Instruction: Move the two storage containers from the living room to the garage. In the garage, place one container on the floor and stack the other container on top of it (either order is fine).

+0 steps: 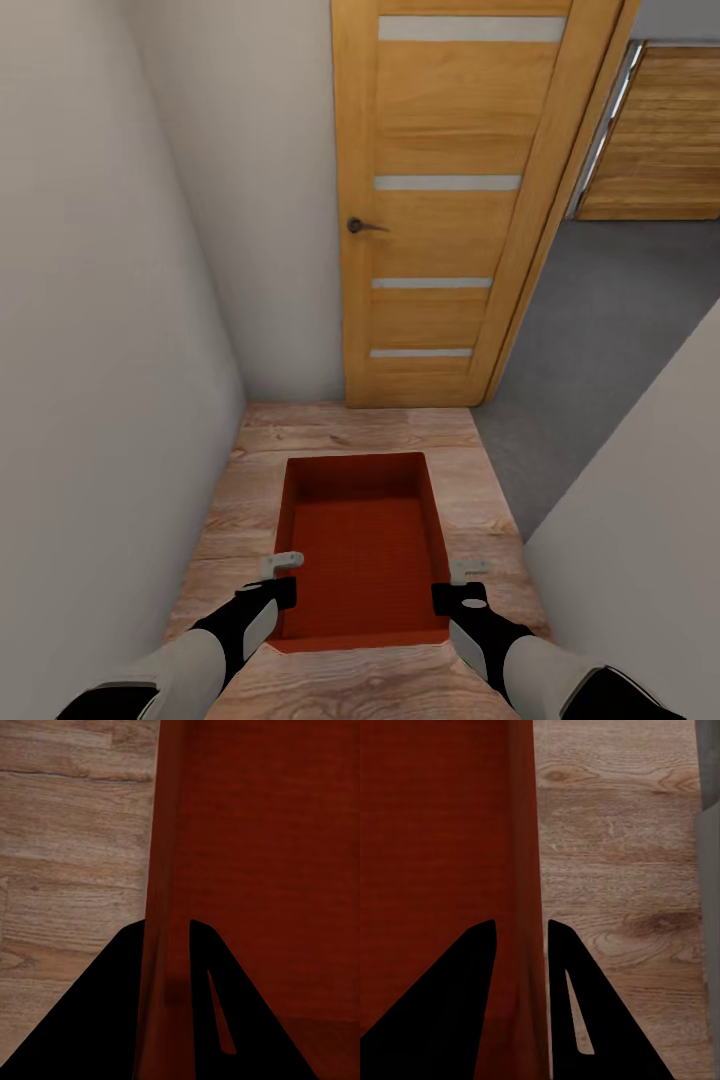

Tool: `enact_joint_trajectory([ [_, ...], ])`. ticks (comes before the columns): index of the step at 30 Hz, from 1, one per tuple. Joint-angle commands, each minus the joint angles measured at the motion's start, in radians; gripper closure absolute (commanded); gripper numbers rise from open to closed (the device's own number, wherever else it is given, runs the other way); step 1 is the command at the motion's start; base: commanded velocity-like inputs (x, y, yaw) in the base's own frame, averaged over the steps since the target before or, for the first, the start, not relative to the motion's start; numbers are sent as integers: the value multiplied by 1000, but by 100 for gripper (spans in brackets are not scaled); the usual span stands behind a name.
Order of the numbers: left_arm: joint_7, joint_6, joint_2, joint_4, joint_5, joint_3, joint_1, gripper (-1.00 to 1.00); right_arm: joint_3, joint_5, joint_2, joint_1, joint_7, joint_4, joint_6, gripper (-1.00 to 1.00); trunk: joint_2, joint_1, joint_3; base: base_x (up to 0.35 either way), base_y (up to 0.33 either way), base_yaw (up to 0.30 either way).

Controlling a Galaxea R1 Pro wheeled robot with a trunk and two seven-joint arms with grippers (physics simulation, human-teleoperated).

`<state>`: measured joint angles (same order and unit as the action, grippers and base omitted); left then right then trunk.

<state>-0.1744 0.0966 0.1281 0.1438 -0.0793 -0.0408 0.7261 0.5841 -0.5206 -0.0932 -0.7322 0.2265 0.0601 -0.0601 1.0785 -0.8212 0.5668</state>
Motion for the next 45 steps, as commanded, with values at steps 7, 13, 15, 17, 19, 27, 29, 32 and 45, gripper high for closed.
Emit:
enact_joint_trajectory([
  [7, -5, 5, -35, -9, -34, 39, -1, 100, -25, 5, 6, -1, -44, 4, -20, 100, 1, -1, 1, 322, 0, 0],
  [13, -5, 5, -35, -9, -34, 39, -1, 100, -25, 5, 6, -1, -44, 4, -20, 100, 1, -1, 1, 322, 0, 0],
  [15, -5, 5, -35, -9, -34, 39, -1, 100, -25, 5, 6, -1, -44, 4, -20, 100, 1, -1, 1, 322, 0, 0],
  [17, -5, 5, -35, -9, -34, 39, -1, 100, -25, 5, 6, -1, -44, 4, -20, 100, 1, -1, 1, 322, 0, 0],
  [19, -5, 5, -35, -9, -34, 39, -1, 100, -25, 5, 6, -1, -44, 4, -20, 100, 1, -1, 1, 322, 0, 0],
  [27, -5, 5, -35, -9, -34, 39, -1, 100, -24, 5, 6, -1, -44, 4, -20, 100, 1, -1, 1, 322, 0, 0],
  [29, -5, 5, -35, -9, -34, 39, -1, 100, -24, 5, 6, -1, -44, 4, -20, 100, 1, -1, 1, 322, 0, 0],
  [32, -5, 5, -35, -9, -34, 39, -1, 100, -24, 5, 6, -1, -44, 4, -20, 100, 1, -1, 1, 322, 0, 0],
  [45, -5, 5, -35, -9, -34, 39, -1, 100, -24, 5, 6, -1, -44, 4, -20, 100, 1, -1, 1, 215, 0, 0],
])
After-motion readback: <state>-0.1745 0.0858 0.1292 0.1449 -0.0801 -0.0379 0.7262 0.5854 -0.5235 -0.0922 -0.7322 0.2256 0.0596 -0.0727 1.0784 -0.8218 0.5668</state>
